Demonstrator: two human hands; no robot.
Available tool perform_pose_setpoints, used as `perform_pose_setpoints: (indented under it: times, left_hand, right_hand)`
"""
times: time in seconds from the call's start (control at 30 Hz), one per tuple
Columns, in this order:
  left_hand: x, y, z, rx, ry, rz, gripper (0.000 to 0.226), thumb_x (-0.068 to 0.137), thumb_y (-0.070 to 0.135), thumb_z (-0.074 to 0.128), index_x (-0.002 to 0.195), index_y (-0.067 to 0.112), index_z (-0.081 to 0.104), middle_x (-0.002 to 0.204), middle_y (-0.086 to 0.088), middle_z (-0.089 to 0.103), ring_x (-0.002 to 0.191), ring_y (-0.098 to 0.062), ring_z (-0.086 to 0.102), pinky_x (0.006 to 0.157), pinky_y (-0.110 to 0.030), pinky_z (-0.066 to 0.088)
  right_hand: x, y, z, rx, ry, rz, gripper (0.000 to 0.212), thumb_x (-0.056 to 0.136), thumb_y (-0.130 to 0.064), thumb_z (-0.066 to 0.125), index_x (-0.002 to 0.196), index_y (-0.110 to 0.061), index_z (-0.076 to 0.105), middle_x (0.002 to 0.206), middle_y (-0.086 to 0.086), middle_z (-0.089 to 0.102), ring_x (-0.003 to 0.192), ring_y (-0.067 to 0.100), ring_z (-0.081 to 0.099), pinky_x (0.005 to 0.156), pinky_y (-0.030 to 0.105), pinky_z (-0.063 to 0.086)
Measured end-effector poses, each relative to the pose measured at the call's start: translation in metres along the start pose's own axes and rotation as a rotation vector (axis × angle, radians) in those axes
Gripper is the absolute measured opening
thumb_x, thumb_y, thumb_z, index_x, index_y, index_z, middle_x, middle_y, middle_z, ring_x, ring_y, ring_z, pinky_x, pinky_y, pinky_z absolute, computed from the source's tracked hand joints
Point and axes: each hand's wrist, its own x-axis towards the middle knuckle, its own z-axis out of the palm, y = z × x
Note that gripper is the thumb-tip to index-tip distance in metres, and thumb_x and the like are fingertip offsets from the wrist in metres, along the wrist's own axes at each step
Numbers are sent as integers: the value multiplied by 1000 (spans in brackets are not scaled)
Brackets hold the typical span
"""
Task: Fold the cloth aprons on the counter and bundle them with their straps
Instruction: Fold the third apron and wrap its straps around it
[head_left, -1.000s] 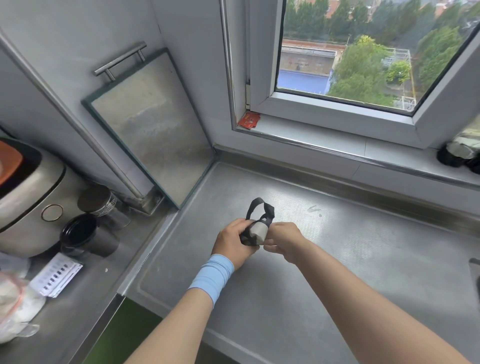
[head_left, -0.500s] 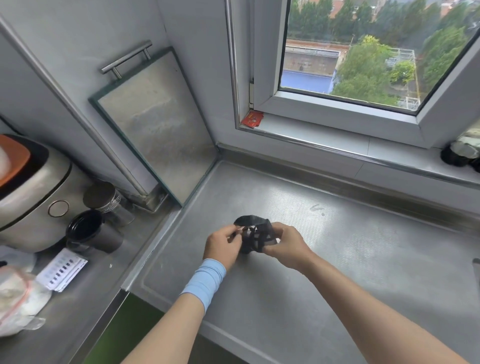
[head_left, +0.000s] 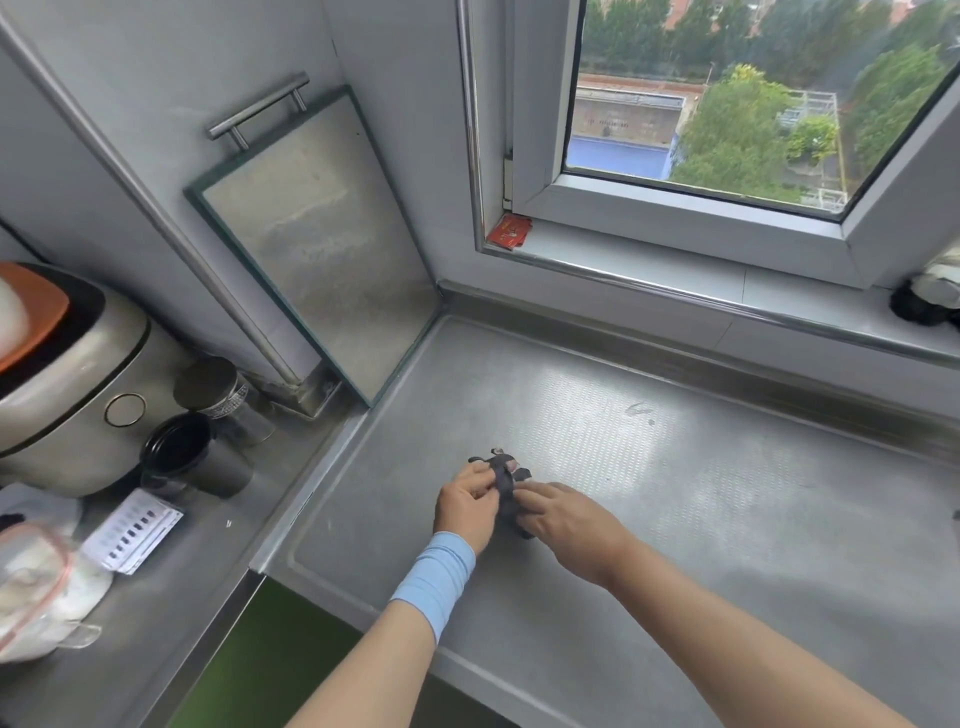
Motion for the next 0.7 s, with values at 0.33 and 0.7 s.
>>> perform_pose_setpoints:
  times: [0.33,0.7]
  left_hand:
    - [3,-7,-5,386,-183,50,28,81,13,70,103,29,76,113,17,67,92,-6,63,84,-6,42]
    - [13,20,-5,675,-292,33,14,79,10,59,80,22,66,81,2,57,81,-23,59,70,-22,45]
  right_hand:
    - [6,-17,-22,938,82,871,41,69,-7,51,90,-29,78,92,-13,74,87,4,64,79,19,49]
    - [30,-11,-33,1099,64,1167,22,68,-35,85,78,-16,79,74,-5,76,70,5,69,62,17,50]
